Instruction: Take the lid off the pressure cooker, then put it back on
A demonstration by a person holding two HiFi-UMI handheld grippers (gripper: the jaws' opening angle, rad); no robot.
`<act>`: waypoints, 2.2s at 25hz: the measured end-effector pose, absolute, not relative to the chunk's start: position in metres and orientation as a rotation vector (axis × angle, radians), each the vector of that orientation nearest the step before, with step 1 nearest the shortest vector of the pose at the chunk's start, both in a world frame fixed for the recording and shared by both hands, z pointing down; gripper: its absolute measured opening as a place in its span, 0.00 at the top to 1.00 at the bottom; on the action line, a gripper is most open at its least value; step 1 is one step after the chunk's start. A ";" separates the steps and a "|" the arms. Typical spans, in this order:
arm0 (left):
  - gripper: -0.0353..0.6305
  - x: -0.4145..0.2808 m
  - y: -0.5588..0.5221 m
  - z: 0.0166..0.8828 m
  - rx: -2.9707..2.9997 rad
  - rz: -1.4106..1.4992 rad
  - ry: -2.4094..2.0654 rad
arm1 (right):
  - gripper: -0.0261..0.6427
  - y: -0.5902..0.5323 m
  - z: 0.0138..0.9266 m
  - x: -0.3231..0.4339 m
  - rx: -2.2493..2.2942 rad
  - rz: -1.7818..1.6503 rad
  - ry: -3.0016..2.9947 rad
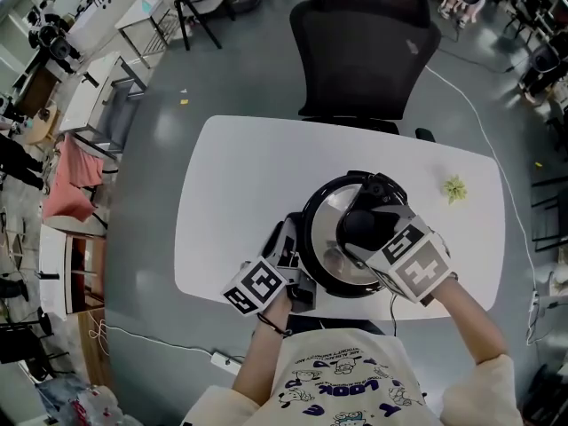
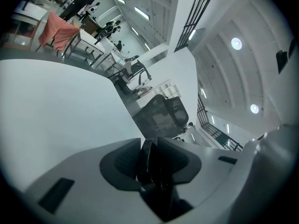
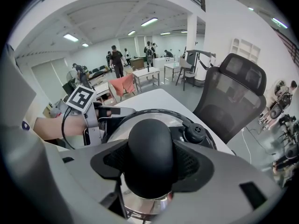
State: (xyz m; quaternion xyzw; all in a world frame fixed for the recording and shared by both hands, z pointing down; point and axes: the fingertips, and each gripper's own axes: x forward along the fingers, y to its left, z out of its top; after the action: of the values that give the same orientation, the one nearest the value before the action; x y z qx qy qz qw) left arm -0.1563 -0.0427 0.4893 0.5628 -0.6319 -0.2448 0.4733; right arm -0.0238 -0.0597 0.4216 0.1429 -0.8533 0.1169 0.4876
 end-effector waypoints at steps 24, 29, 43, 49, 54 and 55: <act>0.75 -0.163 -0.038 0.488 1.392 -0.515 -1.605 | 0.52 -0.094 0.373 0.015 0.582 0.385 -2.159; 0.75 -0.162 -0.036 0.485 1.378 -0.498 -1.650 | 0.52 -0.102 0.367 0.055 0.687 0.440 -2.156; 0.74 -0.150 -0.037 0.486 1.357 -0.461 -1.721 | 0.52 -0.106 0.373 0.197 1.024 0.606 -2.057; 0.74 -0.142 -0.043 0.488 1.349 -0.456 -1.738 | 0.52 -0.104 0.383 0.246 1.107 0.668 -2.019; 0.74 -0.138 -0.043 0.488 1.346 -0.451 -1.750 | 0.52 -0.098 0.396 0.278 1.161 0.710 -1.985; 0.74 -0.136 -0.043 0.488 1.345 -0.448 -1.751 | 0.52 -0.097 0.399 0.284 1.169 0.720 -1.976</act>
State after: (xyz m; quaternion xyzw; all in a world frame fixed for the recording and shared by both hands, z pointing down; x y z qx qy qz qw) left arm -0.1364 -0.0433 0.4882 0.5388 -0.7019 -0.1796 0.4298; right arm 0.2844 -0.0970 0.3990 0.4534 -0.7663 0.2793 0.3595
